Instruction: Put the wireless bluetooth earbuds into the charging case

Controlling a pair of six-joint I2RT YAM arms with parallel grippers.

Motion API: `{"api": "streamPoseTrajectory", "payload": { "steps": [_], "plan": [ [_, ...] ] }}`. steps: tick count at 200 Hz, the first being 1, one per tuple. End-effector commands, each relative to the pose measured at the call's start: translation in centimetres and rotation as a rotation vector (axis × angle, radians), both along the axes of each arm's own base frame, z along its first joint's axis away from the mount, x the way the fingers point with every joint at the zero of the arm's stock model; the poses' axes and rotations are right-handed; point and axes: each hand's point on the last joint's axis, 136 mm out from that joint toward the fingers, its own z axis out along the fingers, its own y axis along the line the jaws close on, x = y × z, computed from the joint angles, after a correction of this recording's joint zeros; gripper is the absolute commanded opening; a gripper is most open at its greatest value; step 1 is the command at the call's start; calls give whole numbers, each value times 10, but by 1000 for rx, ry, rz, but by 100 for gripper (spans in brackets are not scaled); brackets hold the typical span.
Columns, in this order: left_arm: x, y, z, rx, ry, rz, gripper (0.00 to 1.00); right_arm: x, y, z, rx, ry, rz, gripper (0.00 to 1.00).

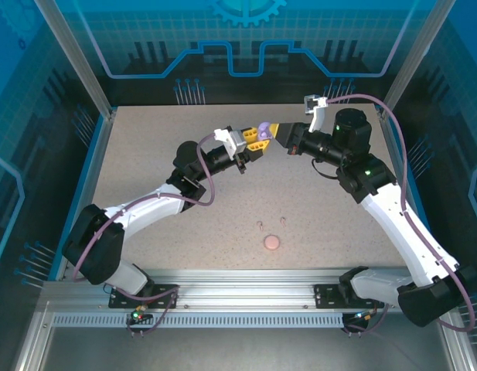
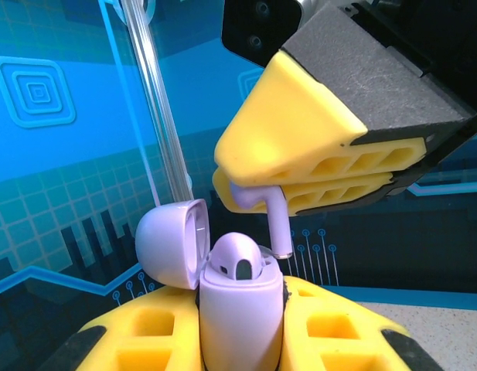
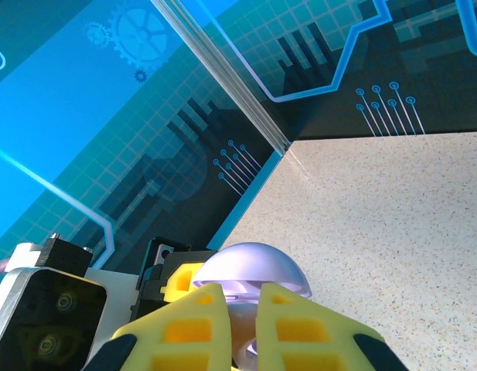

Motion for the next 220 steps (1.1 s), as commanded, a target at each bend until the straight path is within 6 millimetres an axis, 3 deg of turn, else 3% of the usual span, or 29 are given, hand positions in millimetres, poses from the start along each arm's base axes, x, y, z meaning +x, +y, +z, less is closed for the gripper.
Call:
{"api": "streamPoseTrajectory", "payload": {
  "steps": [1, 108, 220],
  "plan": [
    [-7, 1, 19, -30, -78, 3, 0, 2, -2, -14, -18, 30, -2, 11],
    [-4, 0, 14, -31, -60, 0, 0, -12, -13, 40, 39, -91, -22, 11],
    [-6, -2, 15, -39, -52, -13, 0, 6, -2, 27, 48, -52, -6, 11]
  ]
}}
